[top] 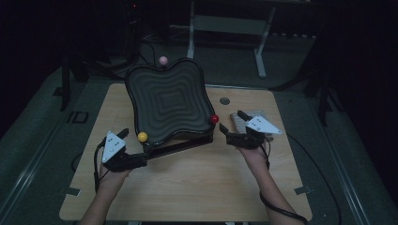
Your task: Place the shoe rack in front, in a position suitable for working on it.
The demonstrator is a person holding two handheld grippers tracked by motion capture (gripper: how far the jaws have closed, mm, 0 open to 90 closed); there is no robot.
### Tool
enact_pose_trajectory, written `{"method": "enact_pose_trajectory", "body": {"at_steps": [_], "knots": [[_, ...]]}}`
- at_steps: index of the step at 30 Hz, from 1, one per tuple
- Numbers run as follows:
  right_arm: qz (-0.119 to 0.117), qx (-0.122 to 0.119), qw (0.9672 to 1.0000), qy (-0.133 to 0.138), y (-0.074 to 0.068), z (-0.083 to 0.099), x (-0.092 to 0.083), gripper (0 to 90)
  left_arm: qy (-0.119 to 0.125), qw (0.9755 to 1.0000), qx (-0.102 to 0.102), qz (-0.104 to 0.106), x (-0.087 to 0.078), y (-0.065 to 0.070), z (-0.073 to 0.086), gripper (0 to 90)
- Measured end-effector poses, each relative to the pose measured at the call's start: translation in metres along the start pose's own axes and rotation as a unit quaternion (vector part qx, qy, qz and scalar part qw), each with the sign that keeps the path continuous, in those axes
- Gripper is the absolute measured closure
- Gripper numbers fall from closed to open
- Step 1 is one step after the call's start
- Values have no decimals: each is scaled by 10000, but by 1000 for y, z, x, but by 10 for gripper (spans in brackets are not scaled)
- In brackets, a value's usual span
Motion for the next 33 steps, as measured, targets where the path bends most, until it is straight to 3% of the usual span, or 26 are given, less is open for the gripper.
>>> {"method": "enact_pose_trajectory", "body": {"at_steps": [7, 11, 13, 18, 25, 33], "knots": [[-161, -22, 9996, -214, -6, 3, 28, 135, -89, 9998, 102, 111, 9, 2, 4, 39], [-91, -179, 9986, -495, -4, 10, 41, 157, -113, 9997, 124, 176, 12, 2, 5, 142], [-66, -143, 9984, -545, -3, 12, 47, 175, -142, 9995, 122, 264, 14, 3, 6, 195], [-290, -1, 9974, -665, -2, 19, 55, 407, -235, 9990, 355, 154, 18, 4, 11, 306], [-123, -297, 9952, -928, -3, 26, 62, 532, -355, 9984, 442, 21, 21, -4, 14, 455], [-53, -186, 9940, -1073, 1, 29, 65, 592, -502, 9973, 532, -120, 29, -9, 22, 554]]}}
Point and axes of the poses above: each handheld gripper's, and its own axes: x roughly forward along the jaws, z roughly out of its underside, y roughly to its right, the point moved 10 cm from there along x, roughly forward along the jaws, and after that the axes turned 11 degrees about -z, right-handed, at the moved point
